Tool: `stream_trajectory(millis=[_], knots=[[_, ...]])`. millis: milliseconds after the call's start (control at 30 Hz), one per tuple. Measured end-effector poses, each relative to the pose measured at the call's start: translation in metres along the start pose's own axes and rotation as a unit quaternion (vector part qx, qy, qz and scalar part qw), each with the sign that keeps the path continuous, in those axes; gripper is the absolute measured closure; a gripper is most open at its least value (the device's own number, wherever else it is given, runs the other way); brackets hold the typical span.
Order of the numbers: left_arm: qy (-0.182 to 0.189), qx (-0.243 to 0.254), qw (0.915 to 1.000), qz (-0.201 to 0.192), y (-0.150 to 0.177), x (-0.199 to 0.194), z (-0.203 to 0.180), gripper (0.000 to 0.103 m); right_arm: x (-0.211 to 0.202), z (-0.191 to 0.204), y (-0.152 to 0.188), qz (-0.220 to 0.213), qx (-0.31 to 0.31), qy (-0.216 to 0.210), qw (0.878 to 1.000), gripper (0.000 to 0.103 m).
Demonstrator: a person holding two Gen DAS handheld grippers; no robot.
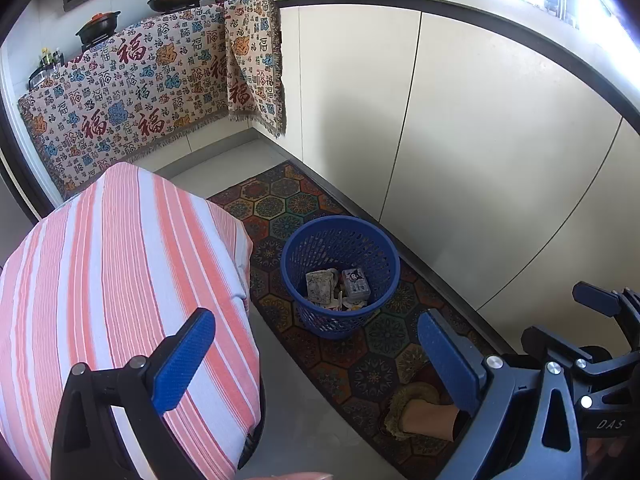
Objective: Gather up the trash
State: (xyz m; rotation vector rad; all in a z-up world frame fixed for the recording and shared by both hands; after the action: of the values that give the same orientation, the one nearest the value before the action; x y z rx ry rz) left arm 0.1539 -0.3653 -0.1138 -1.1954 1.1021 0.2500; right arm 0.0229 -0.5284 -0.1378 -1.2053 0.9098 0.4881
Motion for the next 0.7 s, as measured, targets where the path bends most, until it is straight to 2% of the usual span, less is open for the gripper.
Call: stream_trajectory(millis=[700], knots=[[-0.003, 0.009, 1.0000, 0.001, 0.0024, -0.0011, 0.0008, 0.000, 0.0013, -0.0020, 0.0000, 0.002, 0.003, -0.003, 1.000, 0.000]])
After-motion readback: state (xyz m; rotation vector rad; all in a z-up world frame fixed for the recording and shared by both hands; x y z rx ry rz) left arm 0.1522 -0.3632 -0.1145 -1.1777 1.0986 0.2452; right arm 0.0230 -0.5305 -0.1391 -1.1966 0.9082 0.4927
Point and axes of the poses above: each gripper's, at about its wrist camera, not at the fingertips, and x roughly the way its jaws point, z to its left, y to its underside, the point moved 4 cm from there along x, roughly the way its jaws point, and after that the axes turned 3 degrees about -x, right-handed, at the moved point
